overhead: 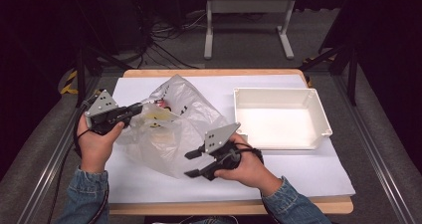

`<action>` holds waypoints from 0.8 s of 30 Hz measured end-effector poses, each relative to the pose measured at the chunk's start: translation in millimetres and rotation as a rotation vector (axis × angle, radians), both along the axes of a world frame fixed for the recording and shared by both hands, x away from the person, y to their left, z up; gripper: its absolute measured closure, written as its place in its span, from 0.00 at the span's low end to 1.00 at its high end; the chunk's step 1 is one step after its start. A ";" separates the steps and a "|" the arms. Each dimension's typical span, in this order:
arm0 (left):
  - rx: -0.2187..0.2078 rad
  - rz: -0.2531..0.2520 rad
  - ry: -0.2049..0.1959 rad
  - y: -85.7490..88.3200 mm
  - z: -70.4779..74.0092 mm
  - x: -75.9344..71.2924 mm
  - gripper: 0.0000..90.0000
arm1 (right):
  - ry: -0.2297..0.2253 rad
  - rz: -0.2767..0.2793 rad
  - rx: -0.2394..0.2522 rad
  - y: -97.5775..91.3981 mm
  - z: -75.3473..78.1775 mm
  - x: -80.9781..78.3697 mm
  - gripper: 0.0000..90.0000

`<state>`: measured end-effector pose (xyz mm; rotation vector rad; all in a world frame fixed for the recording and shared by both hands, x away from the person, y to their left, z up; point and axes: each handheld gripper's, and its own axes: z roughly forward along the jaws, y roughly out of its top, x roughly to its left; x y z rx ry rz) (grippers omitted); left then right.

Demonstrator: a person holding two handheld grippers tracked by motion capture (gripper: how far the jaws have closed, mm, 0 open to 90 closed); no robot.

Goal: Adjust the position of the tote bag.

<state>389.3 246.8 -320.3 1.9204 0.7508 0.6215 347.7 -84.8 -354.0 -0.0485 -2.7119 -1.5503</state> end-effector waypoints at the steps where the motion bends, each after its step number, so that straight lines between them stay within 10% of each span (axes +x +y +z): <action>1: 0.000 0.000 0.000 0.0 0.0 0.0 0.97 | 0.000 0.000 0.000 0.0 0.0 0.0 0.54; 7: 0.000 0.022 -0.010 0.2 -3.0 1.4 0.98 | -0.077 -0.270 0.035 -11.3 8.7 23.3 0.84; 11: 0.029 0.065 -0.022 7.2 -7.7 4.2 0.99 | -0.123 -0.361 0.028 -8.5 6.0 43.6 0.86; 19: 0.010 0.141 0.003 27.1 -26.1 16.4 0.99 | -0.187 -0.347 0.014 15.4 -9.5 88.1 0.13; 24: -0.026 0.181 0.048 43.2 -40.3 25.3 0.99 | -0.159 -0.336 -0.021 19.0 -23.0 102.7 0.08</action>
